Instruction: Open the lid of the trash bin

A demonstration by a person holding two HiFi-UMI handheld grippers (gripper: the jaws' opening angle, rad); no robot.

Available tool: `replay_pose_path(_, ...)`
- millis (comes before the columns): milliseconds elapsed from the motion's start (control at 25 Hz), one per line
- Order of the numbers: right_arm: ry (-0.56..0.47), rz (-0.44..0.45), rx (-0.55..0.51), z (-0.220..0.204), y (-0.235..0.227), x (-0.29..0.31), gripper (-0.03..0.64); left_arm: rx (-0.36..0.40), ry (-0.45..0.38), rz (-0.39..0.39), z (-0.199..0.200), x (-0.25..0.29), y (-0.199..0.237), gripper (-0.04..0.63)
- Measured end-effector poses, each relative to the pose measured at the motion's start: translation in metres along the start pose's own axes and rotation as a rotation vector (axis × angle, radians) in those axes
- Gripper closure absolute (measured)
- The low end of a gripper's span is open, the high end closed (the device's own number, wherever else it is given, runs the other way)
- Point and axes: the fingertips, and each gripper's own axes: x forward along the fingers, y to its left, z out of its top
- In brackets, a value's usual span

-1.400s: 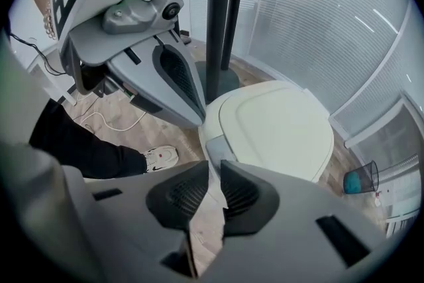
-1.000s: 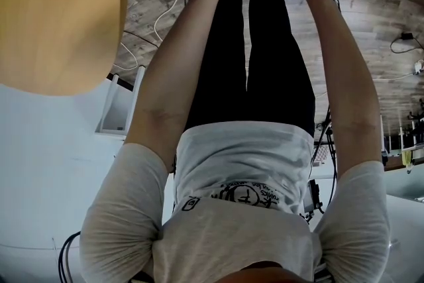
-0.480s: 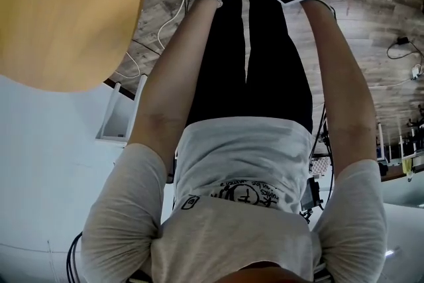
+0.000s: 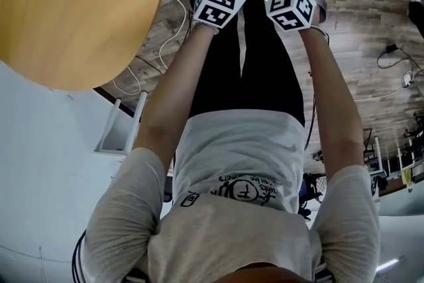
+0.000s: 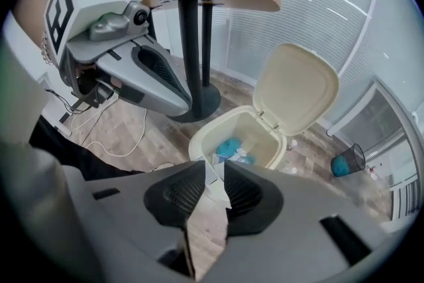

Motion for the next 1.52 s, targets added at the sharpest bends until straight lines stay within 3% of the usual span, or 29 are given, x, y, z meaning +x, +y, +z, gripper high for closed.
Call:
replay_pose_path(440, -0.154, -0.043, 0.137, 0.044, -0.02, -0.105, 0.534, 0.075, -0.126, -0.024, 0.08, -0.082, -0.035, 0.577)
replay_pose_path(1160, -0.451, -0.16, 0.327, 0.136, -0.08, -0.28, 0.558, 0.058, -0.416, 0.093, 0.222, -0.241, -0.035, 0.577)
replay_pose_path(1520, -0.573, -0.176, 0.364, 0.178, -0.094, -0.349, 0.56, 0.049, -0.535, 0.101, 0.282, -0.311, -0.037, 0.577)
